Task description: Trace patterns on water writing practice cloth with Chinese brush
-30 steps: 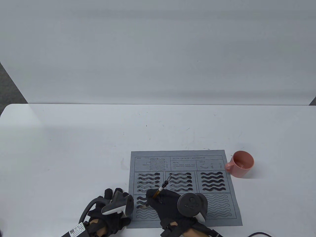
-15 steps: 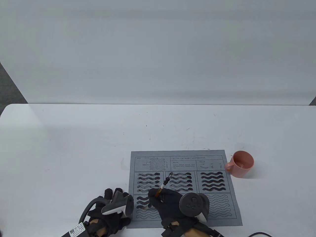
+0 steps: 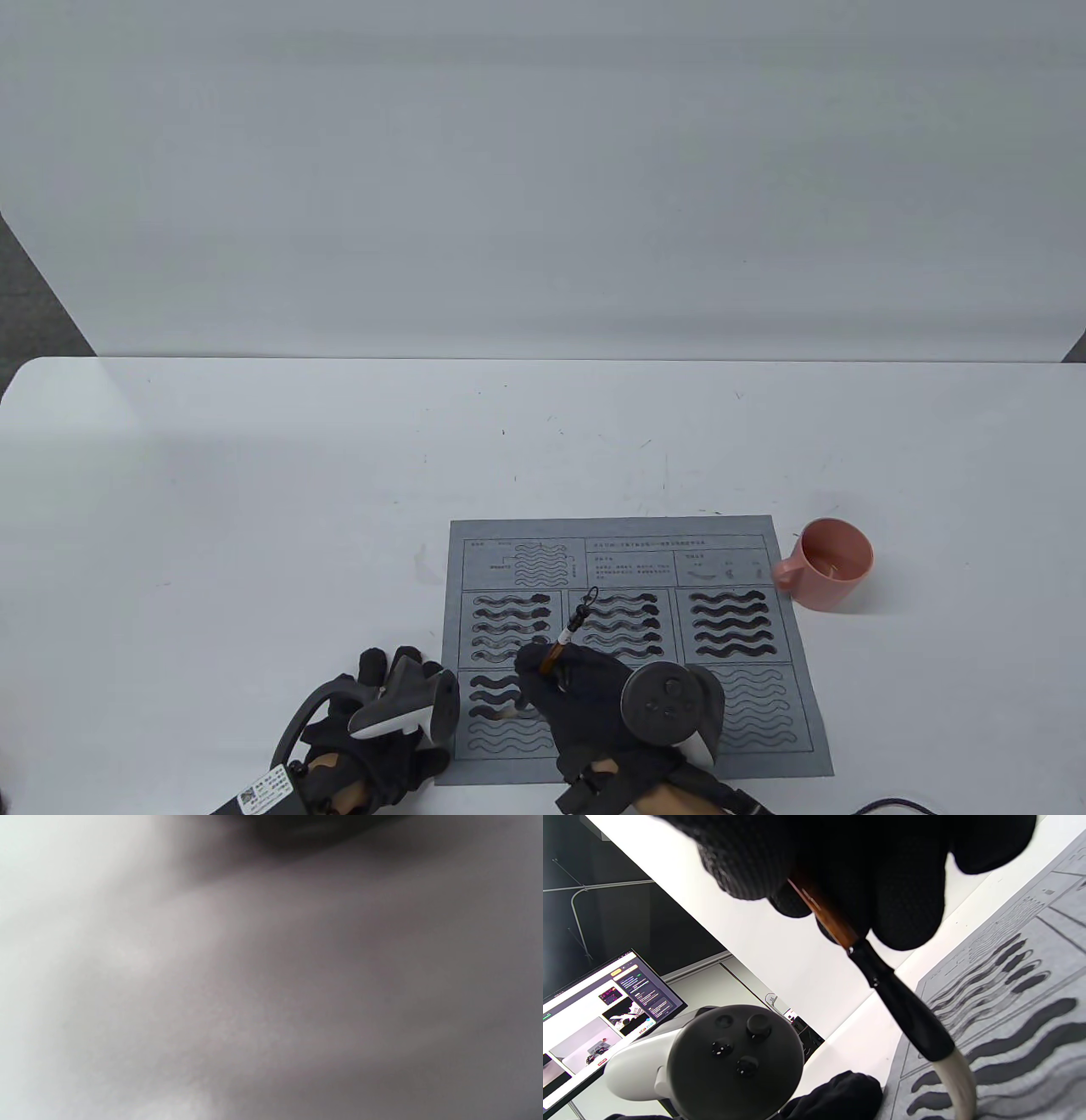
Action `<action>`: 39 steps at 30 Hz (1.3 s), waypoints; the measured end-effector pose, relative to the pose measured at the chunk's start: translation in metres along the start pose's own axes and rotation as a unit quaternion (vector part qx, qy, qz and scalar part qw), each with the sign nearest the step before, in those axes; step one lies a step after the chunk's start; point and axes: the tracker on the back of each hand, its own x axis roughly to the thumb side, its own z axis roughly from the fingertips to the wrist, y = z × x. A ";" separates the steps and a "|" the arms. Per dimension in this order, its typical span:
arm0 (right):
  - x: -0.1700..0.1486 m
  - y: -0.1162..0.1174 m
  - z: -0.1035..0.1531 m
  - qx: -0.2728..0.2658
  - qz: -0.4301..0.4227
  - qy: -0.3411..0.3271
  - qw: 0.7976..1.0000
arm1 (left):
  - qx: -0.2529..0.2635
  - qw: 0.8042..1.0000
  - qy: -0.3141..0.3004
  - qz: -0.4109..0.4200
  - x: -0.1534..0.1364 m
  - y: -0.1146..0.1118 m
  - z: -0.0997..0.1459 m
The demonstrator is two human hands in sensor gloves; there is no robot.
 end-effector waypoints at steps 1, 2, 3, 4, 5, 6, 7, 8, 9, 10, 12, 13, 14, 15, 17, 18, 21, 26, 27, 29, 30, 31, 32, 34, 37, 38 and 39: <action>0.000 0.000 0.000 -0.001 0.001 0.001 1.000 | 0.000 1.000 0.000 0.000 0.000 0.000 0.000; 0.000 -0.001 0.000 -0.002 0.001 0.002 1.000 | 0.000 1.000 0.000 0.000 0.000 0.000 0.000; -0.001 -0.001 0.000 -0.002 0.001 0.002 1.000 | 0.000 1.000 0.000 0.000 0.000 0.000 0.000; -0.001 -0.001 0.000 -0.003 0.001 0.003 1.000 | 0.000 1.000 0.000 0.000 0.000 0.000 0.000; -0.001 -0.001 0.000 -0.003 0.001 0.004 1.000 | 0.000 1.000 0.000 0.000 0.000 0.000 0.000; -0.001 -0.002 0.000 -0.005 0.001 0.005 1.000 | 0.000 1.000 0.000 0.000 0.000 0.000 0.000; -0.001 -0.002 0.000 -0.008 0.003 0.005 1.000 | 0.000 1.000 0.000 0.000 0.000 0.000 0.000; -0.001 -0.002 0.000 -0.009 0.004 0.006 1.000 | 0.000 1.000 0.000 0.000 0.000 0.000 0.000; -0.001 -0.003 0.000 -0.013 0.006 0.005 1.000 | 0.000 1.000 0.000 0.000 0.000 0.000 0.000; -0.001 -0.003 0.000 -0.016 0.008 0.006 1.000 | 0.000 1.000 0.000 0.000 0.000 0.000 0.000; -0.002 -0.004 0.000 -0.016 0.010 0.007 1.000 | 0.000 1.000 0.000 0.000 0.000 0.000 0.000; -0.002 -0.004 0.000 -0.017 0.009 0.008 1.000 | 0.000 1.000 0.000 0.000 0.000 0.000 0.000; -0.002 -0.004 0.000 -0.018 0.009 0.010 1.000 | 0.000 1.000 0.000 0.000 0.000 0.000 0.000; -0.002 -0.005 0.000 -0.019 0.009 0.010 1.000 | 0.000 1.000 0.000 0.000 0.000 0.000 0.000; -0.002 -0.005 0.000 -0.021 0.010 0.010 1.000 | 0.000 1.000 0.000 0.000 0.000 0.000 0.000; -0.002 -0.005 0.000 -0.021 0.010 0.010 1.000 | 0.000 1.000 0.000 0.000 0.000 0.000 0.000; -0.002 -0.006 0.000 -0.022 0.011 0.010 1.000 | 0.000 1.000 0.000 0.000 0.000 0.000 0.000; -0.003 -0.007 0.000 -0.027 0.013 0.010 0.999 | 0.000 1.000 0.000 0.000 0.000 0.000 0.000; -0.003 -0.007 0.000 -0.027 0.014 0.011 0.999 | 0.000 1.000 0.000 0.000 0.000 0.000 0.000; -0.003 -0.007 0.000 -0.028 0.013 0.011 0.999 | 0.000 1.000 0.000 0.000 0.000 0.000 0.000; -0.003 -0.007 0.000 -0.028 0.014 0.011 0.999 | 0.000 1.000 0.000 0.000 0.000 0.000 0.000; -0.003 -0.007 0.000 -0.028 0.014 0.012 0.999 | 0.000 1.000 0.000 0.000 0.000 0.000 0.000; -0.003 -0.008 0.000 -0.028 0.014 0.012 0.999 | 0.000 1.000 0.000 0.000 0.000 0.000 0.000; -0.003 -0.008 0.001 -0.027 0.015 0.012 0.999 | 0.000 1.000 0.000 0.000 0.000 0.000 0.000; -0.003 -0.008 0.000 -0.028 0.017 0.010 0.999 | 0.000 1.000 0.000 0.000 0.000 0.000 0.000; -0.003 -0.008 0.001 -0.029 0.018 0.010 0.999 | 0.000 1.000 0.000 0.000 0.000 0.000 0.000; -0.003 -0.008 0.001 -0.030 0.018 0.011 0.999 | 0.000 1.000 0.000 0.000 0.000 0.000 0.000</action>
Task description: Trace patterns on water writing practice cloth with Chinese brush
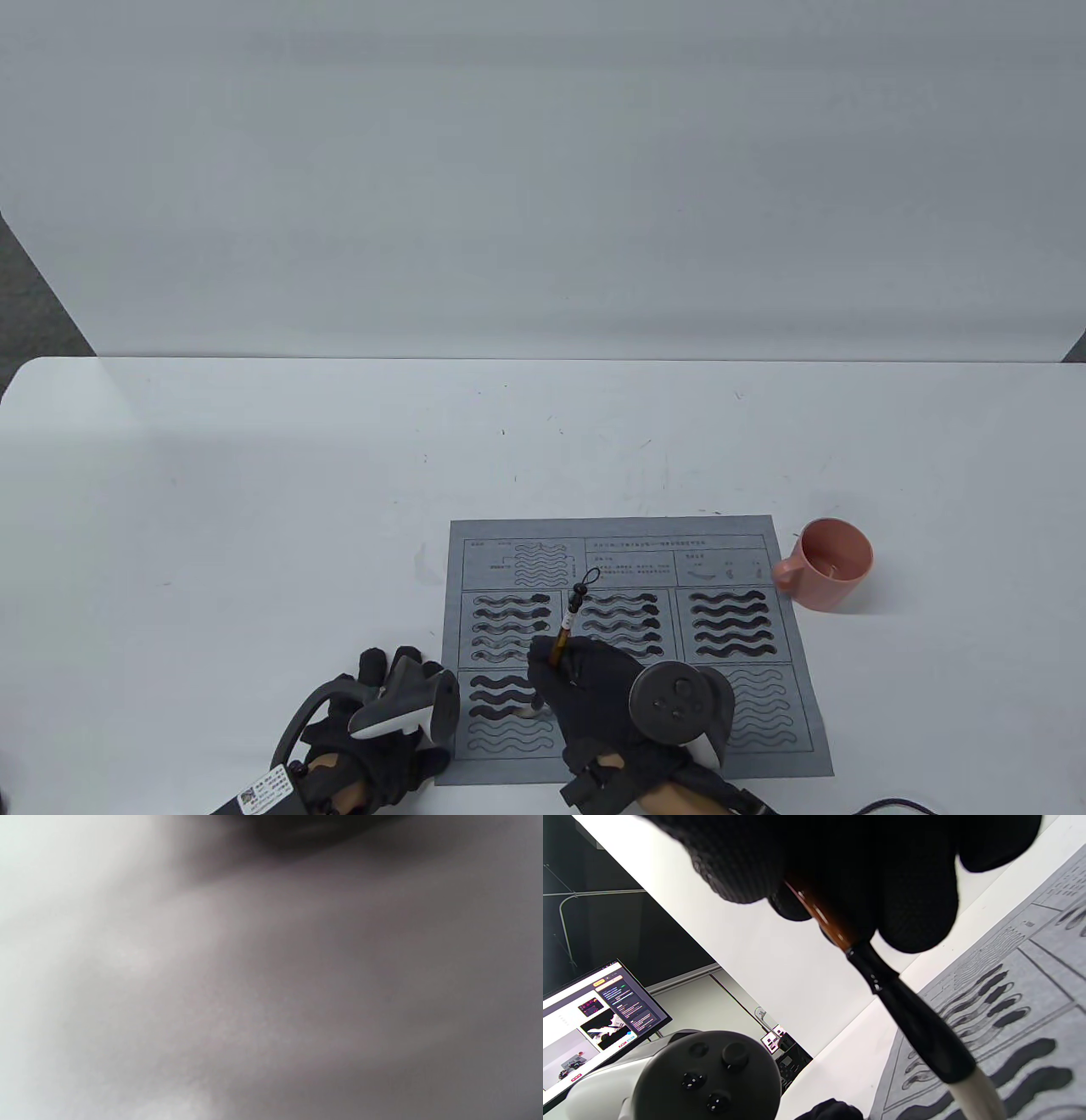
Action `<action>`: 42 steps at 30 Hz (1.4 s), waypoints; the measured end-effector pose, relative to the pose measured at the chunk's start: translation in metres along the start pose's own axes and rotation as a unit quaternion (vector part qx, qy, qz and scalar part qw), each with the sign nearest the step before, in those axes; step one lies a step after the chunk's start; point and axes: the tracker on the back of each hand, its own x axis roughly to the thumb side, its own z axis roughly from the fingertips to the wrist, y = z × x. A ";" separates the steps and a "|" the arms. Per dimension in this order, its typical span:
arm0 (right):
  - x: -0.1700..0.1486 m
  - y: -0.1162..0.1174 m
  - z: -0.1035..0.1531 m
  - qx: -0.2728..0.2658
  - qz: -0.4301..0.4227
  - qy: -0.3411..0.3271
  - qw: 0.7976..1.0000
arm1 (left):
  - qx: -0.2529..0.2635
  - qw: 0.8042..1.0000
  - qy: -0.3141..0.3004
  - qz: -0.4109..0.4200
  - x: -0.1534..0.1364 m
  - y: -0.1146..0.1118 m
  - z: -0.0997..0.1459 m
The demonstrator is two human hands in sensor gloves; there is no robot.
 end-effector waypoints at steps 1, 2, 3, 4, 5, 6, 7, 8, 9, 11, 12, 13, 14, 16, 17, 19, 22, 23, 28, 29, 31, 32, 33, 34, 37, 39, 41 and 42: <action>0.000 0.000 0.000 0.000 0.000 0.001 1.000 | 0.000 1.000 0.000 0.000 0.000 0.000 0.000; 0.000 0.000 0.000 -0.001 -0.001 0.002 1.000 | 0.000 1.000 0.000 0.000 0.000 0.000 0.000; 0.000 0.000 0.000 -0.002 -0.001 0.002 1.000 | 0.000 1.000 0.000 0.000 0.000 0.000 0.000; 0.000 0.000 0.000 -0.002 -0.001 0.002 1.000 | 0.000 1.000 0.000 0.000 0.000 0.000 0.000; 0.000 0.000 0.000 -0.002 -0.001 0.003 1.000 | 0.000 1.000 0.000 0.000 0.000 0.000 0.000; 0.000 -0.001 0.000 -0.003 -0.001 0.003 1.000 | 0.000 1.000 0.000 0.000 0.000 0.000 0.000; 0.000 -0.001 0.000 -0.003 -0.001 0.003 1.000 | 0.000 1.000 0.000 0.000 0.000 0.000 0.000; 0.000 -0.001 0.000 -0.003 -0.001 0.004 1.000 | 0.000 1.000 0.000 0.000 0.000 0.000 0.000; 0.000 -0.001 0.000 -0.003 -0.001 0.004 1.000 | 0.000 1.000 0.000 0.000 0.000 0.000 0.000; 0.000 -0.001 0.000 -0.004 0.000 0.003 1.000 | 0.000 1.000 0.000 0.000 0.000 0.000 0.000; 0.000 -0.001 0.000 -0.004 0.000 0.003 1.000 | 0.000 1.000 0.000 0.000 0.000 0.000 0.000; 0.000 -0.001 0.000 -0.005 0.000 0.004 1.000 | 0.000 1.000 0.000 0.000 0.000 0.000 0.000; 0.000 -0.001 0.000 -0.006 0.000 0.004 1.000 | 0.000 1.000 0.000 0.000 0.000 0.000 0.000; -0.001 -0.002 0.000 -0.006 0.001 0.004 1.000 | 0.000 1.000 0.000 0.000 0.000 0.000 0.000; -0.001 -0.002 0.000 -0.007 0.002 0.004 1.000 | 0.000 1.000 0.000 0.000 0.000 0.000 0.000; -0.001 -0.002 0.000 -0.008 0.002 0.005 1.000 | 0.000 1.000 0.000 0.000 0.000 0.000 0.000; -0.002 -0.004 0.000 -0.010 0.003 0.006 1.000 | 0.000 1.000 0.000 0.000 0.000 0.000 0.000; -0.003 -0.005 0.000 -0.013 0.001 0.009 1.000 | 0.000 1.000 0.000 0.000 0.000 0.000 0.000; -0.005 -0.006 -0.001 -0.014 0.002 0.011 1.000 | 0.000 1.000 0.000 0.000 0.000 0.000 0.000; -0.005 -0.006 0.000 -0.015 0.002 0.011 1.000 | 0.000 1.000 0.000 0.000 0.000 0.000 0.000; -0.005 -0.006 0.000 -0.016 0.004 0.010 1.000 | 0.000 1.000 0.000 0.000 0.000 0.000 0.000; -0.005 -0.006 0.000 -0.016 0.005 0.010 1.000 | 0.000 1.000 0.000 0.000 0.000 0.000 0.000; -0.005 -0.006 0.000 -0.017 0.006 0.009 1.000 | 0.000 1.000 0.000 0.000 0.000 0.000 0.000; -0.005 -0.007 0.000 -0.018 0.007 0.008 1.000 | 0.000 1.000 0.000 0.000 0.000 0.000 0.000; -0.005 -0.007 0.000 -0.021 0.010 0.008 1.000 | 0.000 1.000 0.000 0.000 0.000 0.000 0.000; -0.005 -0.007 -0.001 -0.022 0.014 0.007 1.000 | 0.000 1.000 0.000 0.000 0.000 0.000 0.000; -0.005 -0.008 -0.001 -0.023 0.015 0.007 1.000 | 0.000 1.000 0.000 0.000 0.000 0.000 0.000; -0.005 -0.008 -0.001 -0.024 0.016 0.007 1.000 | 0.000 1.000 0.000 0.000 0.000 0.000 0.000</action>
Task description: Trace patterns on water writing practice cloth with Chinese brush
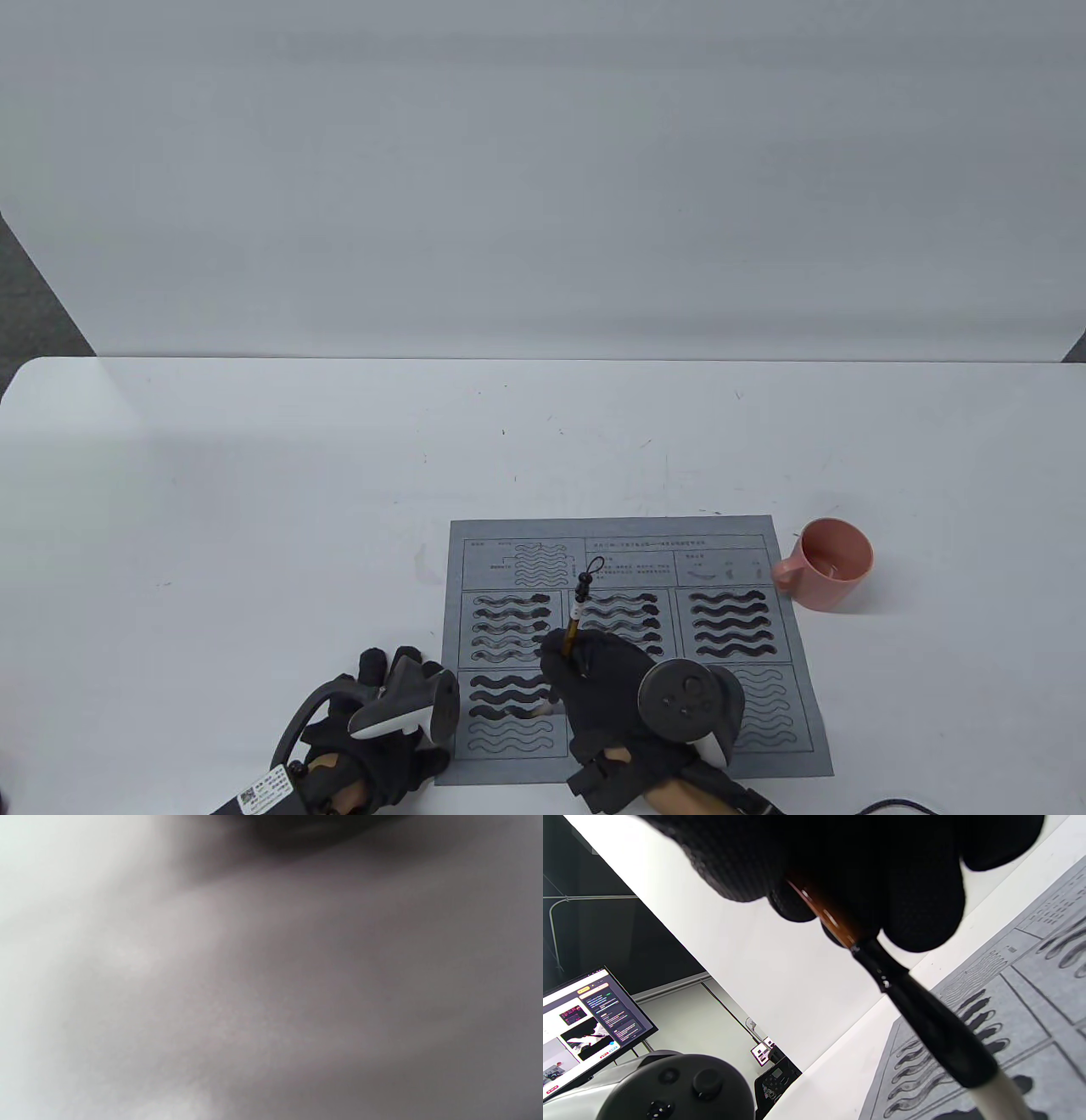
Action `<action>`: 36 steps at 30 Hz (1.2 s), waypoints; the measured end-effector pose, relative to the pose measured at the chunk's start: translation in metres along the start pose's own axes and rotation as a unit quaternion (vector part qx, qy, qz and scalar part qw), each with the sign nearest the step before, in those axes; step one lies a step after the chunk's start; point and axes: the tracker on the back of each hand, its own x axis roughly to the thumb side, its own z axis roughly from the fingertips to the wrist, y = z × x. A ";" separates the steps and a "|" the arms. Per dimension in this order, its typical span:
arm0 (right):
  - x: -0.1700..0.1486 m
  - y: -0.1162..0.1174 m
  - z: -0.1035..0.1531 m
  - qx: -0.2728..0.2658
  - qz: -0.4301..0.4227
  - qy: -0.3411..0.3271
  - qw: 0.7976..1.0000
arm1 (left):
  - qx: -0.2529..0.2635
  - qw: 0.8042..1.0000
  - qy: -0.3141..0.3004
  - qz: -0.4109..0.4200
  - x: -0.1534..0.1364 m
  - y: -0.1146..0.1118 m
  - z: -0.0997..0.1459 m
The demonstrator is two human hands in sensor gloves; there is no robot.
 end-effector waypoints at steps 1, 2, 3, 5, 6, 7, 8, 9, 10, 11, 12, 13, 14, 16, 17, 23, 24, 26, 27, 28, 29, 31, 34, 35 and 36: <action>0.000 0.000 0.000 -0.002 0.001 -0.001 1.000 | 0.000 1.000 0.000 0.000 0.000 0.000 0.000; 0.000 -0.001 0.000 -0.003 0.001 -0.001 1.000 | 0.000 1.000 0.000 0.000 0.000 0.000 0.000; 0.000 -0.001 0.000 -0.004 0.002 -0.001 1.000 | 0.000 1.000 0.000 0.000 0.000 0.000 0.000; 0.000 -0.002 0.000 -0.008 0.005 -0.003 1.000 | 0.000 1.000 0.000 0.000 0.000 0.000 0.000; -0.001 -0.002 0.000 -0.007 0.007 -0.003 1.000 | 0.000 1.000 0.000 0.000 0.000 0.000 0.000; -0.001 -0.002 -0.001 -0.006 0.007 -0.001 1.000 | 0.000 1.000 0.000 0.000 0.000 0.000 0.000; -0.001 -0.003 0.000 -0.006 0.005 0.000 1.000 | 0.000 1.000 0.000 0.000 0.000 0.000 0.000; -0.001 -0.003 0.000 -0.006 0.005 0.001 1.000 | 0.000 1.000 0.000 0.000 0.000 0.000 0.000; -0.001 -0.002 0.000 -0.005 0.007 0.000 1.000 | 0.000 1.000 0.000 0.000 0.000 0.000 0.000; -0.001 -0.003 0.000 -0.005 0.008 0.000 1.000 | 0.000 1.000 0.000 0.000 0.000 0.000 0.000; -0.001 -0.003 0.000 -0.006 0.008 -0.001 1.000 | 0.000 1.000 0.000 0.000 0.000 0.000 0.000; -0.001 -0.003 0.000 -0.007 0.008 -0.002 1.000 | 0.000 1.000 0.000 0.000 0.000 0.000 0.000; -0.001 -0.003 0.000 -0.006 0.009 -0.002 1.000 | 0.000 1.000 0.000 0.000 0.000 0.000 0.000; -0.001 -0.003 0.000 -0.007 0.010 -0.003 1.000 | 0.000 1.000 0.000 0.000 0.000 0.000 0.000; -0.001 -0.003 0.000 -0.007 0.010 -0.002 1.000 | 0.000 1.000 0.000 0.000 0.000 0.000 0.000; -0.001 -0.004 0.000 -0.008 0.009 0.000 1.000 | 0.000 1.000 0.000 0.000 0.000 0.000 0.000; -0.001 -0.004 0.000 -0.008 0.009 0.000 1.000 | 0.000 1.000 0.000 0.000 0.000 0.000 0.000; -0.001 -0.004 0.000 -0.008 0.011 0.000 1.000 | 0.000 1.000 0.000 0.000 0.000 0.000 0.000; -0.001 -0.004 0.000 -0.008 0.011 0.001 1.000 | 0.000 1.000 0.000 0.000 0.000 0.000 0.000; -0.001 -0.005 0.000 -0.008 0.011 0.001 1.000 | 0.000 1.000 0.000 0.000 0.000 0.000 0.000; -0.001 -0.005 0.000 -0.009 0.011 0.000 1.000 | 0.000 1.000 0.000 0.000 0.000 0.000 0.000; -0.001 -0.005 0.000 -0.009 0.012 -0.001 1.000 | 0.000 1.000 0.000 0.000 0.000 0.000 0.000; 0.000 -0.005 0.001 -0.008 0.014 -0.004 1.000 | 0.000 1.000 0.000 0.000 0.000 0.000 0.000; 0.000 -0.005 0.001 -0.007 0.015 -0.004 1.000 | 0.000 1.000 0.000 0.000 0.000 0.000 0.000; 0.000 -0.005 0.001 -0.007 0.015 -0.006 1.000 | 0.000 1.000 0.000 0.000 0.000 0.000 0.000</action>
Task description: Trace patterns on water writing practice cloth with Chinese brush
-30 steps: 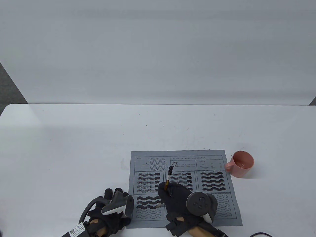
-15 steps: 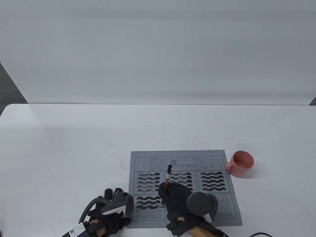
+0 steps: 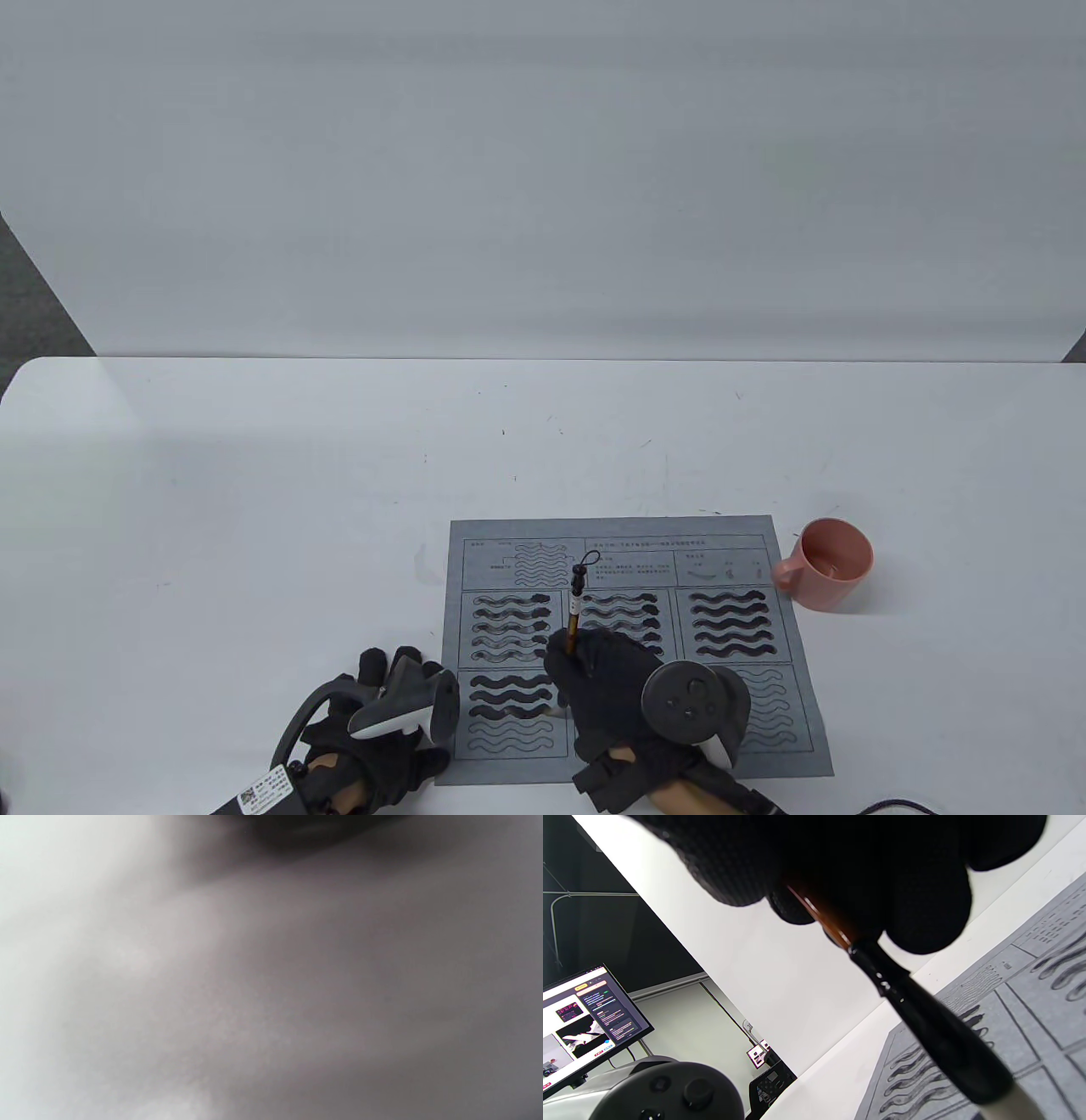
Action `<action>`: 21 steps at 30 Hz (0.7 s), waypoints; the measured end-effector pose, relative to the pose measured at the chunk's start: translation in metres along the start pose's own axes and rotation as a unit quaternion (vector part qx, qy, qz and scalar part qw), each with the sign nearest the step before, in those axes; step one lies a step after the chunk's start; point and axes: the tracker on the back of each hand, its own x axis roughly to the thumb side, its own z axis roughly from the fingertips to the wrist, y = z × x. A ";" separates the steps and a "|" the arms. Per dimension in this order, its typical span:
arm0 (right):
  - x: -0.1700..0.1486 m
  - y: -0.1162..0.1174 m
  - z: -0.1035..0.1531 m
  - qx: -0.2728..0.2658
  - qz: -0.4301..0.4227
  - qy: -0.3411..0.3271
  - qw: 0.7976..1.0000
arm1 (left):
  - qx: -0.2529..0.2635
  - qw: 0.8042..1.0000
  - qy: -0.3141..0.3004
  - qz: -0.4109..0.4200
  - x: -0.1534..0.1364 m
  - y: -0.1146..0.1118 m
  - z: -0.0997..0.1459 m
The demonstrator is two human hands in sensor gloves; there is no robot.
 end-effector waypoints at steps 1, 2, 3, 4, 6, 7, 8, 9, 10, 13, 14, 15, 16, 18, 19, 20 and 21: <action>0.000 0.000 0.000 0.001 0.001 -0.001 1.000 | 0.000 1.000 0.000 0.000 0.000 0.000 0.000; 0.001 0.000 0.000 0.003 0.001 -0.002 1.000 | 0.000 1.000 0.000 0.000 0.000 0.000 0.000; 0.002 -0.002 0.001 0.005 -0.001 -0.004 1.000 | 0.000 1.000 0.000 0.000 0.000 0.000 0.000; 0.003 -0.003 0.001 0.004 -0.006 -0.005 1.000 | 0.000 1.000 0.000 0.000 0.000 0.000 0.000; 0.005 -0.008 0.000 0.011 -0.039 -0.008 0.999 | 0.000 1.000 0.000 0.000 0.000 0.000 0.000; 0.007 -0.010 0.001 0.012 -0.059 -0.014 0.998 | 0.000 1.000 0.000 0.000 0.000 0.000 0.000; 0.012 -0.013 0.002 -0.001 -0.079 -0.028 0.996 | 0.001 1.000 0.000 0.000 0.000 0.000 0.000; 0.017 -0.016 0.003 -0.014 -0.083 -0.034 0.996 | 0.000 1.000 0.000 0.000 0.000 0.000 0.000; 0.026 -0.020 0.004 -0.023 -0.071 -0.040 0.996 | 0.000 1.000 -0.001 0.000 0.000 0.000 -0.001; 0.049 -0.026 0.010 -0.024 0.010 -0.053 0.998 | -0.001 1.000 -0.003 0.004 0.000 -0.001 -0.001; 0.055 -0.027 0.012 -0.020 0.028 -0.056 0.998 | 0.000 1.000 -0.002 0.002 0.000 -0.001 -0.001; 0.060 -0.027 0.015 -0.014 0.041 -0.054 0.998 | -0.001 1.000 -0.001 0.002 0.000 -0.001 -0.001; 0.066 -0.027 0.018 -0.009 0.045 -0.047 0.998 | 0.000 1.000 -0.001 0.002 0.000 -0.001 -0.001; 0.075 -0.025 0.023 -0.006 0.043 -0.030 0.999 | 0.000 1.000 -0.001 0.001 0.000 -0.001 -0.001; 0.076 -0.025 0.024 -0.005 0.044 -0.026 0.999 | 0.000 1.000 -0.001 0.000 0.000 -0.001 -0.001; 0.079 -0.023 0.027 -0.004 0.050 -0.010 0.999 | -0.001 1.000 -0.002 -0.001 0.000 0.000 -0.001; 0.080 -0.021 0.028 -0.005 0.056 -0.003 0.998 | -0.005 1.000 -0.004 0.003 -0.001 0.000 -0.002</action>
